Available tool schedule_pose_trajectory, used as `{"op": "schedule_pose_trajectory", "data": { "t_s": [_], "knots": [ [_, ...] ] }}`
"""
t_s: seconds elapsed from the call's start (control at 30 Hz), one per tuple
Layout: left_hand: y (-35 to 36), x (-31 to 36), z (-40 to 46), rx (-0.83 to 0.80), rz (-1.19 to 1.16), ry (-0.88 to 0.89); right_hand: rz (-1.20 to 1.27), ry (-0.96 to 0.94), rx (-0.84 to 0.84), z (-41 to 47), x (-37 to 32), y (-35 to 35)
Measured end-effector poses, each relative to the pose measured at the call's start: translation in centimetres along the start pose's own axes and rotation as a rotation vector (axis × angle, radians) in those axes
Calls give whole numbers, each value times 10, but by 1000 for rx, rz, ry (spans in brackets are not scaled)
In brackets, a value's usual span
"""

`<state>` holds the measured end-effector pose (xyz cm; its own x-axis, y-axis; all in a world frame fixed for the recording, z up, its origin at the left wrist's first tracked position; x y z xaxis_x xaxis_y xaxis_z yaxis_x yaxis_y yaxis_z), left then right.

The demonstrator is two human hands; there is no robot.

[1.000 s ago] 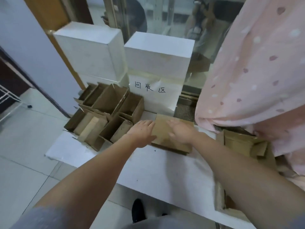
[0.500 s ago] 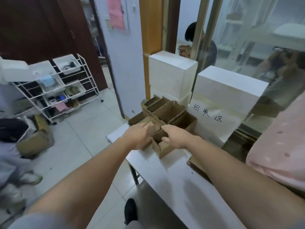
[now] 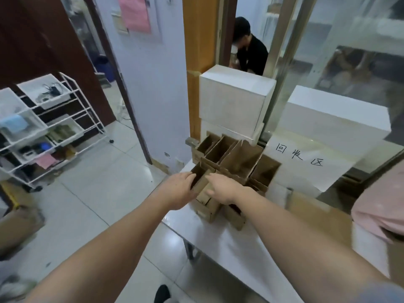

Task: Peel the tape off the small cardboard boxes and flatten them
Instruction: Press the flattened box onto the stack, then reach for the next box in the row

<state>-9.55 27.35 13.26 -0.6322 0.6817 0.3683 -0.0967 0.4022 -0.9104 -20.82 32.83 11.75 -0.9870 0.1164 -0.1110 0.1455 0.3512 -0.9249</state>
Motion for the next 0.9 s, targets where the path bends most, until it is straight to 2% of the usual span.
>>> {"op": "schedule_pose_trajectory", "data": {
  "t_s": [0.2,0.4,0.63,0.9],
  "knots": [
    [2,-53,26,-136,1,116,82,212,-28,35,-14,18],
    [14,-68,58,-215,-25,197,167,303,-55,55,-15,31],
    [26,-86,88,-226,-36,169,247,410,-68,75,-4,45],
    [54,-99,108,-271,-225,117,316,630,-50,88,-2,69]
  ]
}}
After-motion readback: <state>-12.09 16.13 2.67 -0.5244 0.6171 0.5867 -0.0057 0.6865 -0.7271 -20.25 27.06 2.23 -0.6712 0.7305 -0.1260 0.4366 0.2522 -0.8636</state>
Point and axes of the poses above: each hand's wrist, its own z-axis towards the middle knuckle, its own y-axis out of the palm, x = y × z, the point moved 9 cm from there along z, towards the middle knuckle, and after that the axes turned 12 degrees about -z, right-handed, at the moved point
